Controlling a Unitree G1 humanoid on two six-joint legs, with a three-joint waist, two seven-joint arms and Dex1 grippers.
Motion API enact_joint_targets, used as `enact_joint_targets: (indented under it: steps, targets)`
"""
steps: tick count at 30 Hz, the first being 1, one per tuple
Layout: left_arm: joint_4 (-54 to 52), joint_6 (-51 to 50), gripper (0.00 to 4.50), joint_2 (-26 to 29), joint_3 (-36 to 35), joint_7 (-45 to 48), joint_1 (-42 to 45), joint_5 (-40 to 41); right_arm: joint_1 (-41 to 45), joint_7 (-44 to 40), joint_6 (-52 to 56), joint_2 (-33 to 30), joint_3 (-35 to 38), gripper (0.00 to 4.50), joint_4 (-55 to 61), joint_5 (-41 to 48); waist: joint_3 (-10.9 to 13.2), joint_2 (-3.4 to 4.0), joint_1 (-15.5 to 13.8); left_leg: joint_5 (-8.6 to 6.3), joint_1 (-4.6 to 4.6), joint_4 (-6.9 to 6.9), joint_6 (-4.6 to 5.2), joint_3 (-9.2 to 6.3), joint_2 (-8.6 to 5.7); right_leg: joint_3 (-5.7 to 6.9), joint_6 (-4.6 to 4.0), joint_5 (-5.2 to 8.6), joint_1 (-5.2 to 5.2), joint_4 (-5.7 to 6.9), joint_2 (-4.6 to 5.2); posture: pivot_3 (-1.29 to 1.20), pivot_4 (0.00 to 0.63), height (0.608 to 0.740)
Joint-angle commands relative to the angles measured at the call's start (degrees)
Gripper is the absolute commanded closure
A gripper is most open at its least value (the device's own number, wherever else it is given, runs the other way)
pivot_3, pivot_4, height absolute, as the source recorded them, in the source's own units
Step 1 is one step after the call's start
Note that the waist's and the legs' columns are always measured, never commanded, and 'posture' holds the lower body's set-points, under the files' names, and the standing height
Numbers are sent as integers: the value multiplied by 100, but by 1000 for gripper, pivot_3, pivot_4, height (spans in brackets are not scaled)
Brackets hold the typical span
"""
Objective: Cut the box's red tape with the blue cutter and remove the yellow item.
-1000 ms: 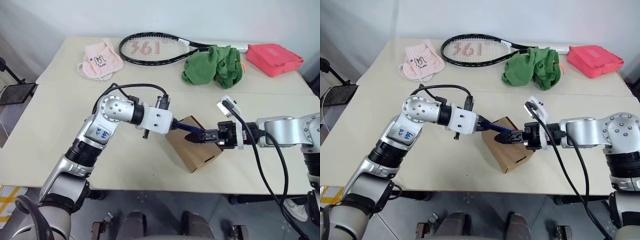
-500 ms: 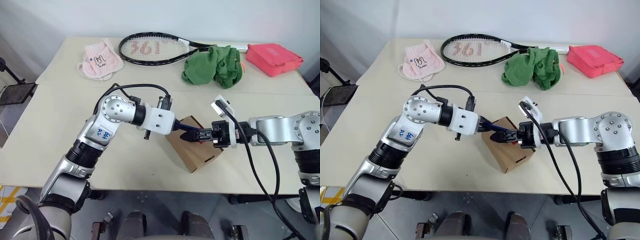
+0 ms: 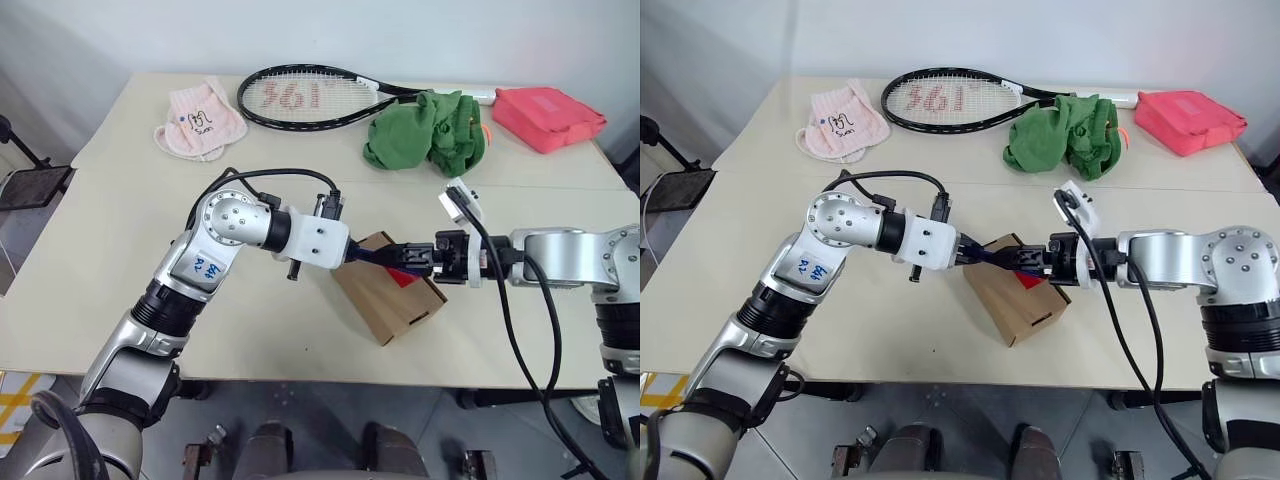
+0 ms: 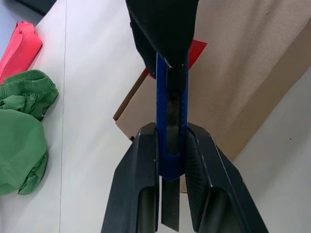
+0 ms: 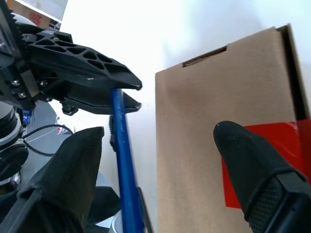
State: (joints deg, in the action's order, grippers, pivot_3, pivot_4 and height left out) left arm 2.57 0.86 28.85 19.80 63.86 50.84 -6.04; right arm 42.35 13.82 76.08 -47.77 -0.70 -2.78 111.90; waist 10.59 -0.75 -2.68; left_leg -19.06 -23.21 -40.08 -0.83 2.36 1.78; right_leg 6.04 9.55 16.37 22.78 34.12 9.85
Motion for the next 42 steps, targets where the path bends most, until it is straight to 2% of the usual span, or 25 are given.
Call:
enact_joint_targets:
  steps: [1, 13, 16, 25, 34, 36, 42]
  targets:
    - [-179, 11, 4116, -27, -36, -56, 22, 51, -2, -13, -37, 2, 222, 625, 94, 110, 0, 0, 0, 0, 0, 0, 0, 0, 0, 0, 0, 0, 0, 0, 0, 0, 150, 740]
    - [-214, -85, 4116, -19, -48, -80, 28, 36, -23, 71, -59, 255, 114, 625, 163, 110, 0, 0, 2, 0, 0, 0, 0, 0, 0, 0, 0, 0, 0, 0, 0, 0, 150, 740]
    - [-218, -105, 4116, -19, -44, -77, 32, 39, -23, 108, -67, 314, 122, 1196, 163, 110, 0, 0, 1, 0, 0, 0, 0, 0, 0, 0, 0, 0, 0, 0, 0, 0, 150, 740]
    - [-227, -167, 4116, -26, -28, -98, 66, 44, -42, 131, -79, 372, 129, 4268, 200, 110, 0, 0, 5, 0, 0, 0, 0, 0, 0, 0, 0, 0, 0, 0, 0, 0, 150, 740]
    - [-306, -372, 4116, -61, -82, -94, 41, 161, -35, 172, -97, 388, 132, 4315, 170, 110, 0, 0, 5, 0, 0, 0, 0, 0, 0, 0, 0, 0, 0, 1, 0, 0, 150, 740]
    - [-374, -570, 3397, -156, -216, -154, 30, 352, -45, 168, -96, 379, 136, 4315, 177, 110, 0, 0, 0, 0, 0, 0, 0, 0, 0, 0, 0, 0, 0, 0, 0, 0, 150, 740]
    - [-686, -1225, 1786, -116, -786, 232, -5, 1440, -80, 108, -56, 223, 238, 4315, 218, 110, 0, 0, 45, 0, 0, 2, 0, -1, 1, 0, 0, 0, 1, 1, 0, 0, 150, 740]
